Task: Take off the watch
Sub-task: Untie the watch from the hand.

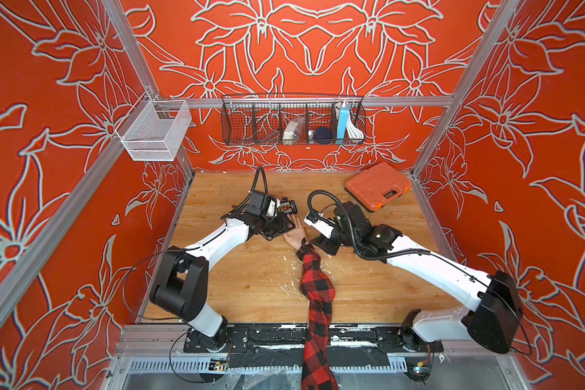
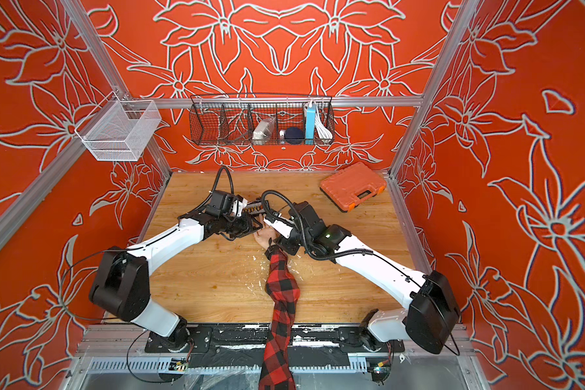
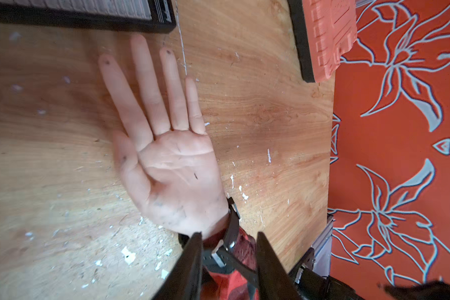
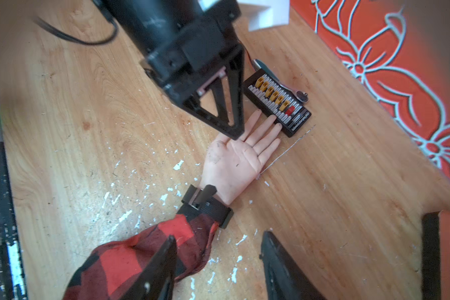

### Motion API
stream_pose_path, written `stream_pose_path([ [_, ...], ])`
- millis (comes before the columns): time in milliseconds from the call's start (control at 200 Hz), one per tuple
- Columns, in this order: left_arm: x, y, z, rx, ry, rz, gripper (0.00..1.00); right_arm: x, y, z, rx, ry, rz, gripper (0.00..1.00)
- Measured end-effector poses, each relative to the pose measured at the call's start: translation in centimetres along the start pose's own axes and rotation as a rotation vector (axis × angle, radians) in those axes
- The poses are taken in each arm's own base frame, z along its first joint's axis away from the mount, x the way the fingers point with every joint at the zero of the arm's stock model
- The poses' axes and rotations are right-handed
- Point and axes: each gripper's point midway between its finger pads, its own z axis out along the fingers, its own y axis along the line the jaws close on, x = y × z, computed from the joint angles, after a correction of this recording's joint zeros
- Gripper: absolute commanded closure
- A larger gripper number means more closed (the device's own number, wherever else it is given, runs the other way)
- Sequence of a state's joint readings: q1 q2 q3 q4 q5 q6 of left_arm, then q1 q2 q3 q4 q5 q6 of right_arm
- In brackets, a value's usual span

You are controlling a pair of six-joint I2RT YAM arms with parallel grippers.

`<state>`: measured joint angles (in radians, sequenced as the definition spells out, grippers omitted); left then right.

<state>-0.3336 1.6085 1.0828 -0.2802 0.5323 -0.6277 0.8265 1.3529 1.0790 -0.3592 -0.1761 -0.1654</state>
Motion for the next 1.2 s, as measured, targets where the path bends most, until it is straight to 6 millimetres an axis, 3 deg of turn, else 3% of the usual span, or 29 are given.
stream_pose_path([
  [205,0.6,1.1,3.7,0.035,0.124,-0.071,0.71,-0.8,2.7,2.0,-0.045,0.056,0.041,0.49],
  [410,0.6,2.2,5.6,0.04,0.181,-0.11,0.71,1.2,1.9,5.5,0.019,0.171,0.069,0.44],
  [585,0.6,2.6,6.1,0.045,0.201,-0.12,0.72,3.2,0.5,7.8,0.099,0.257,0.062,0.37],
  [856,0.6,2.7,6.2,0.05,0.207,-0.113,0.73,5.6,-0.5,9.7,0.16,0.338,0.04,0.27],
  [1201,0.6,2.7,6.2,0.052,0.209,-0.107,0.74,5.7,-2.2,10.0,0.265,0.353,0.021,0.23],
])
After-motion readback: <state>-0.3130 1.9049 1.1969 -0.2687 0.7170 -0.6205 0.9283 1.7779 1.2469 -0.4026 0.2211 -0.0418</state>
